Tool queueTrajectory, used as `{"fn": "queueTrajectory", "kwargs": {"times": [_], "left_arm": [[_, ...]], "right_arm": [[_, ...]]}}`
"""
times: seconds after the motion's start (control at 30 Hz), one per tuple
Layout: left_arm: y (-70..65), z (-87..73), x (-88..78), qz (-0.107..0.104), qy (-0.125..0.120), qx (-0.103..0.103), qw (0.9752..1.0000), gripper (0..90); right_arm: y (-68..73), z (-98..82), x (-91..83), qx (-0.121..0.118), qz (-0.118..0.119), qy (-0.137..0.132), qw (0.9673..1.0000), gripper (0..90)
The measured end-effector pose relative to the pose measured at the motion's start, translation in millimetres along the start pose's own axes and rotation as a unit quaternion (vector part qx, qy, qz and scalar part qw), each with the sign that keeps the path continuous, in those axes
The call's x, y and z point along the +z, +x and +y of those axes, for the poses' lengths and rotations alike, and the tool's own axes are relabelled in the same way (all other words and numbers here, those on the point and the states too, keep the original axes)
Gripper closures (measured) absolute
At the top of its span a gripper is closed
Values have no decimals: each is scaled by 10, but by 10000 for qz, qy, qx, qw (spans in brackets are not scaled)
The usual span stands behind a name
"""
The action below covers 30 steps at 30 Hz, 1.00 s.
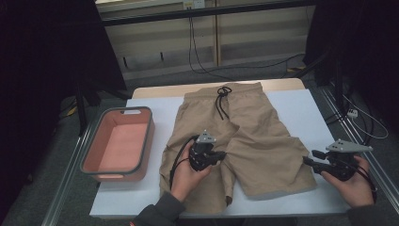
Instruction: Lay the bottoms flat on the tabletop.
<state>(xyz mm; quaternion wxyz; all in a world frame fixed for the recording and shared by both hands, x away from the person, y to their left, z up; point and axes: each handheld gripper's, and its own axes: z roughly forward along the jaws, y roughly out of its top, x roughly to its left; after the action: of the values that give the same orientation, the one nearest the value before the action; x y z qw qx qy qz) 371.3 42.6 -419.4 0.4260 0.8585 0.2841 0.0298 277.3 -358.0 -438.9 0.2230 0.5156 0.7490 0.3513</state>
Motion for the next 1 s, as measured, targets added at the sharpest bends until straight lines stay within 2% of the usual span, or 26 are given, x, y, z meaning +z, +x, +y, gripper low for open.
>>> {"fn": "queueTrajectory", "kwargs": {"times": [0.17, 0.23, 0.33, 0.4, 0.47, 0.53, 0.6, 0.7, 0.8, 0.97, 1.0], "left_arm": [[0, 16, -31, -10, -45, 7, 10000, 895], [10, 11, -25, 2, -48, -7, 10000, 895], [20, 12, -29, 20, -50, -14, 10000, 896], [27, 18, -37, 21, -63, -41, 10000, 895], [31, 19, -44, 40, -72, -54, 10000, 895], [37, 19, -57, 71, -91, -31, 9999, 896], [55, 17, -67, 112, -112, -30, 9999, 895], [88, 7, -57, 146, -95, -60, 9998, 896], [88, -5, -27, 162, -67, -66, 9998, 895], [89, -13, -6, 189, -36, -46, 9998, 895], [92, -17, -1, 209, -44, -44, 9998, 896]], "right_arm": [[47, -87, 4, -80, 74, 214, 9997, 581], [61, -119, 33, -156, 69, 389, 9991, 609], [84, -126, 51, -257, 180, 414, 9987, 712], [92, -113, 66, -243, 359, 427, 9981, 872], [105, -79, 75, -295, 425, 505, 9974, 889], [99, -45, 45, -328, 400, 373, 9980, 894], [45, 5, -21, -206, 403, 127, 9989, 896], [-49, 42, -52, -68, 262, -118, 9996, 897], [-137, 75, 2, 73, 132, -292, 9995, 897], [-168, 95, 181, -59, -170, -199, 9996, 897], [-159, 108, 208, -157, -256, -180, 9994, 897]]}}
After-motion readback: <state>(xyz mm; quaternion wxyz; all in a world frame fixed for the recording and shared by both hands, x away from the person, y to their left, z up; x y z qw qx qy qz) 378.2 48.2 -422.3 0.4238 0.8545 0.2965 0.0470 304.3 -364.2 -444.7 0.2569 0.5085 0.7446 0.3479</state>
